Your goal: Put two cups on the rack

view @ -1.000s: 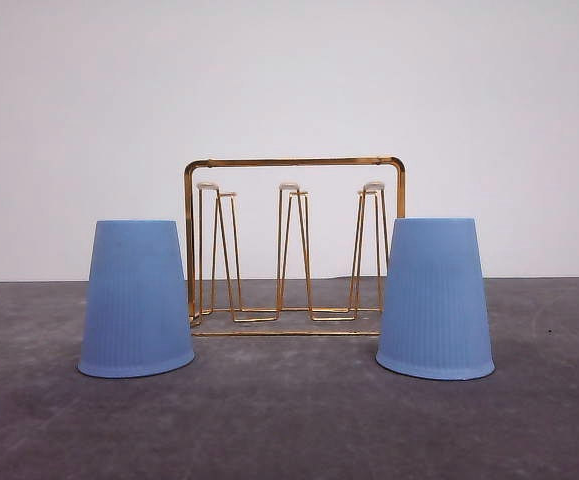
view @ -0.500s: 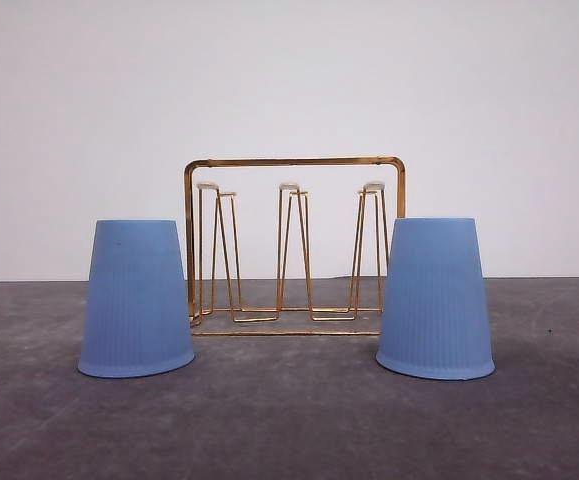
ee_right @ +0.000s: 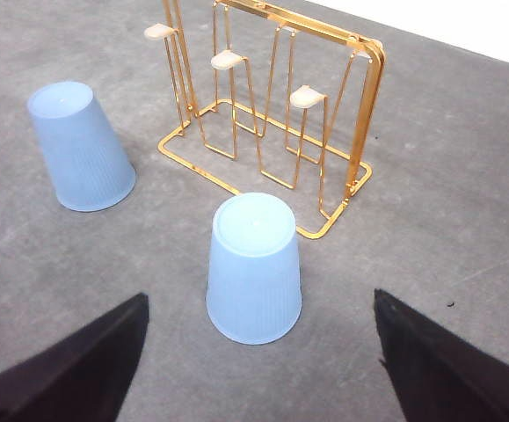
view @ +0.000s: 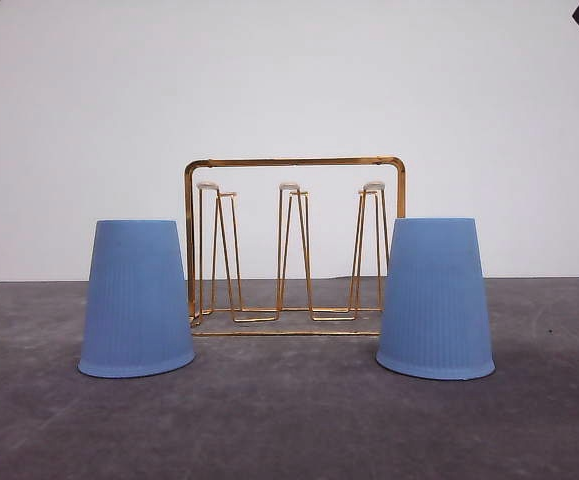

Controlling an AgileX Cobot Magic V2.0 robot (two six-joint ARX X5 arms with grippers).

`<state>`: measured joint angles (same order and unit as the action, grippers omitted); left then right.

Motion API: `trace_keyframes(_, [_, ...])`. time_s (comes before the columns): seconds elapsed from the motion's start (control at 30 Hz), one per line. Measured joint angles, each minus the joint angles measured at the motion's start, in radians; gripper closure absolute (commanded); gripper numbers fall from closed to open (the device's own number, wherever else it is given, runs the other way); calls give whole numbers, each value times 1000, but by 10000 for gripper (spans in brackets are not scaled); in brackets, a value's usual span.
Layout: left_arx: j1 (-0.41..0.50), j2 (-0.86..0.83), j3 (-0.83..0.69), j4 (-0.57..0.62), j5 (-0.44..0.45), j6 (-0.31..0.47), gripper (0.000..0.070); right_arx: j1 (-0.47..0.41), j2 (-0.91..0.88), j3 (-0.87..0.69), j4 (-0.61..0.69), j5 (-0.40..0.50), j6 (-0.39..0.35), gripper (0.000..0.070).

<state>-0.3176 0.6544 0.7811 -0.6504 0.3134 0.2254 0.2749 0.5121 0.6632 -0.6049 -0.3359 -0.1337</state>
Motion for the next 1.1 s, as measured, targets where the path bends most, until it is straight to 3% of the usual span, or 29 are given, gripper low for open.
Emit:
trace_keyframes(0.27, [-50,259,0,240,-7,-71,120,0,0,0,24,0,0,176])
trace_keyframes(0.5, [-122,512,0,464,-110,-82,103,0,0,0,26,19,0,176])
trace_keyframes(0.8, [-146,740,0,502,-189,-116,107,0,0,0,26,26,0,176])
trace_keyframes(0.87, [-146,767,0,504,-197,-137,140,0,0,0,26,26,0,176])
trace_keyframes(1.0, [-146,781,0,498,-198,-171,317,0,0,0,26,26,0,176])
trace_keyframes(1.1, [-150,779,10,476,-201,-178,360,0,0,0,26,26,0,176])
